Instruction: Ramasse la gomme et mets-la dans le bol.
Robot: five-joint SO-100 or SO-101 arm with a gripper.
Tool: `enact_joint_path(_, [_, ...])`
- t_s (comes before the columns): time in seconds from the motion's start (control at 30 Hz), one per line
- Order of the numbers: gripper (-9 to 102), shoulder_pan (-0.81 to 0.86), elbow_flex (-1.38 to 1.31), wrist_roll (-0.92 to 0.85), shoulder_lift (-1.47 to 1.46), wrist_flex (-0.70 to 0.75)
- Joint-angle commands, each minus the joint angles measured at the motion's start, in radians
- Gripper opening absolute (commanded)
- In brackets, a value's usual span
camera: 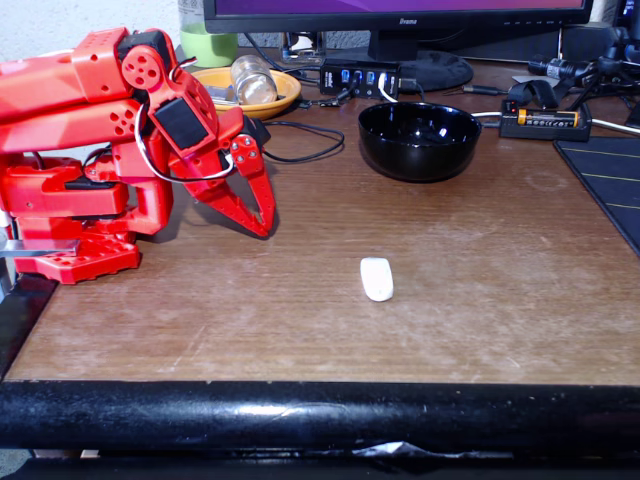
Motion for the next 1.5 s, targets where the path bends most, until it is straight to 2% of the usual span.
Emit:
enact_joint_path(0.0, [-6,-0.005,0.026,-0.002,0.005,-0.009])
enact_joint_path(0.73, [-6,-0.006,0.026,-0.018,0.005,-0.011])
enact_joint_path(0.93, [-6,-0.012,0.025,-0.034,0.003,-0.097])
enact_joint_path(1.03, [-6,-0.035,-0.066,-0.040,-0.018,-0.098])
enact_joint_path(1.13, [-6,-0.067,-0.130,-0.063,-0.160,-0.163])
enact_joint_path(1.27, [-6,-0.049,-0.255,-0.152,-0.526,-0.296])
enact_joint_path(1.47, [-1,-0.009,-0.640,-0.178,-0.999,-0.123])
